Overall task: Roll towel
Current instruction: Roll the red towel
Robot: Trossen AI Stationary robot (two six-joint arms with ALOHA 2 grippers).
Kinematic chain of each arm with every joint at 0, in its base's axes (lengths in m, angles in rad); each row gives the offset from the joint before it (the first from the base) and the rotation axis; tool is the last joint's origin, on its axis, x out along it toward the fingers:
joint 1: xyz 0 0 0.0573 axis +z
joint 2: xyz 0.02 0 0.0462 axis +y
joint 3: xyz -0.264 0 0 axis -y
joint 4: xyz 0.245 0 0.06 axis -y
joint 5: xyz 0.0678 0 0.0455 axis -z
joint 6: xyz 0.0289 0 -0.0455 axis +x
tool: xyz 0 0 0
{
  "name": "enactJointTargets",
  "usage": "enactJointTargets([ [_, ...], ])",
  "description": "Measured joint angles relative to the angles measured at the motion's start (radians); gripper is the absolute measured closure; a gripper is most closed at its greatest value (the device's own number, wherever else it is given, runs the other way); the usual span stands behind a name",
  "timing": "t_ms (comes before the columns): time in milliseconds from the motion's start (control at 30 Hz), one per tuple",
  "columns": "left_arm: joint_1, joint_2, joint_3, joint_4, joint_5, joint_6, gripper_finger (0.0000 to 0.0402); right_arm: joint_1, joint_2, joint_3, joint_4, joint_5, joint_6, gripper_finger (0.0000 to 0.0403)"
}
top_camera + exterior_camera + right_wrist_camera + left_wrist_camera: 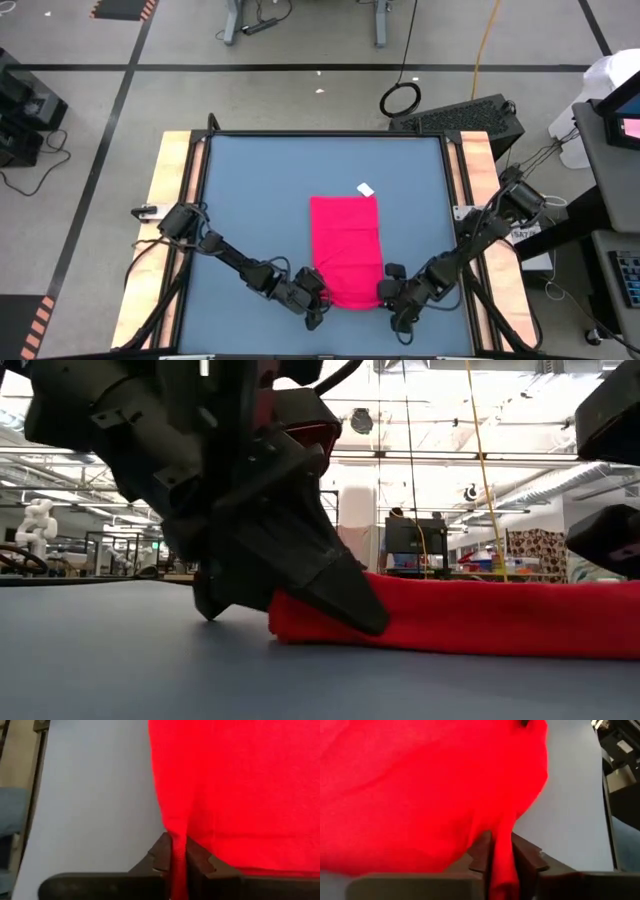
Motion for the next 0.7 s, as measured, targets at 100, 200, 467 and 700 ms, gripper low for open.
enactJointTargets([
  [100,-0.014,-0.011,-0.001,-0.01,-0.001,0.008,0.0304,-0.024,-0.031,-0.001,-0.016,-0.048,0.007,0.0392],
  [200,-0.03,-0.034,-0.003,-0.029,0.002,0.033,0.0274,-0.038,-0.061,0.0,-0.033,-0.076,0.021,0.0396],
  [467,-0.09,-0.14,-0.005,-0.05,-0.168,0.244,0.0244,-0.106,-0.118,0.0,-0.039,-0.097,0.063,0.0395],
  [700,-0.172,-0.077,-0.002,0.149,-0.367,0.457,0.0243,-0.127,-0.118,0.0,-0.058,-0.118,0.131,0.0395],
])
